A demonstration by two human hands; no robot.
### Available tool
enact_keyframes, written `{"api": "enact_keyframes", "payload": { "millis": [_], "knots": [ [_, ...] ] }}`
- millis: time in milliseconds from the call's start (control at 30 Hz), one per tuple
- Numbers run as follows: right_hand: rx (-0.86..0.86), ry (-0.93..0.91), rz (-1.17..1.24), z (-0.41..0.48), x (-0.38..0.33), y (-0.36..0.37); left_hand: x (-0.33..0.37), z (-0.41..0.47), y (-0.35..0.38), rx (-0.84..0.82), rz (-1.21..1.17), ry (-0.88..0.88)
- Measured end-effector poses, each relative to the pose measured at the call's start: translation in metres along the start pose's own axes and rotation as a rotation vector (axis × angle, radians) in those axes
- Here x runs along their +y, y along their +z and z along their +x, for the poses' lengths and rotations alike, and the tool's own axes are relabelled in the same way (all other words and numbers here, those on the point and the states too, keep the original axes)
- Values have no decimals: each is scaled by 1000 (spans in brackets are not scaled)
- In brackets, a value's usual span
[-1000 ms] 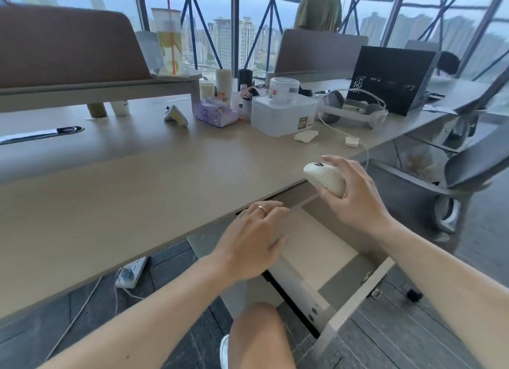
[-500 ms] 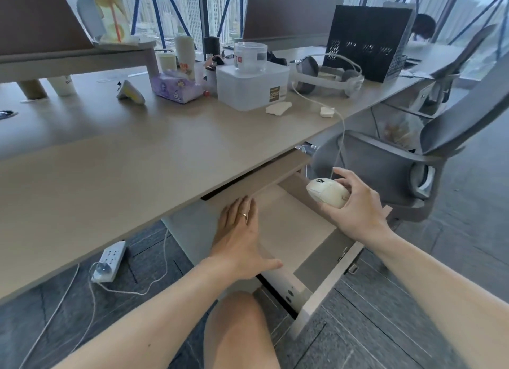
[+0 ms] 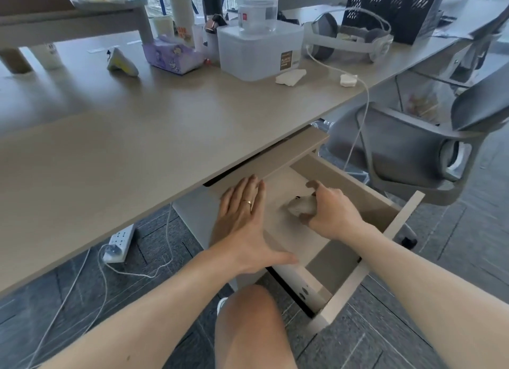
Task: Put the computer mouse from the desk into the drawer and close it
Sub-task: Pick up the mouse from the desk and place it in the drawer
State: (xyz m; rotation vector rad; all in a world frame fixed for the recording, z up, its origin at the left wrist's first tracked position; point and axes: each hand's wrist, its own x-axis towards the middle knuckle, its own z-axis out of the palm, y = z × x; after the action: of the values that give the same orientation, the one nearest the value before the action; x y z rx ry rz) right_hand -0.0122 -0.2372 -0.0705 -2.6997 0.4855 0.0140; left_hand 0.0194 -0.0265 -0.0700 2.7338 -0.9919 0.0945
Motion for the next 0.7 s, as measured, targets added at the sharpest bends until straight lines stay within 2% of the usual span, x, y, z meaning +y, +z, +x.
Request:
{"api": "enact_keyframes", "payload": {
  "millis": [233, 400, 700],
  "knots": [
    [-125, 11, 15, 28, -5, 27, 0, 0, 1, -5, 21, 0],
    [-160, 69, -69, 38, -8, 40, 0, 1, 3, 3, 27, 3],
    [-186, 40, -68, 36, -4, 38, 1, 1, 1, -12, 39, -7]
  ]
}}
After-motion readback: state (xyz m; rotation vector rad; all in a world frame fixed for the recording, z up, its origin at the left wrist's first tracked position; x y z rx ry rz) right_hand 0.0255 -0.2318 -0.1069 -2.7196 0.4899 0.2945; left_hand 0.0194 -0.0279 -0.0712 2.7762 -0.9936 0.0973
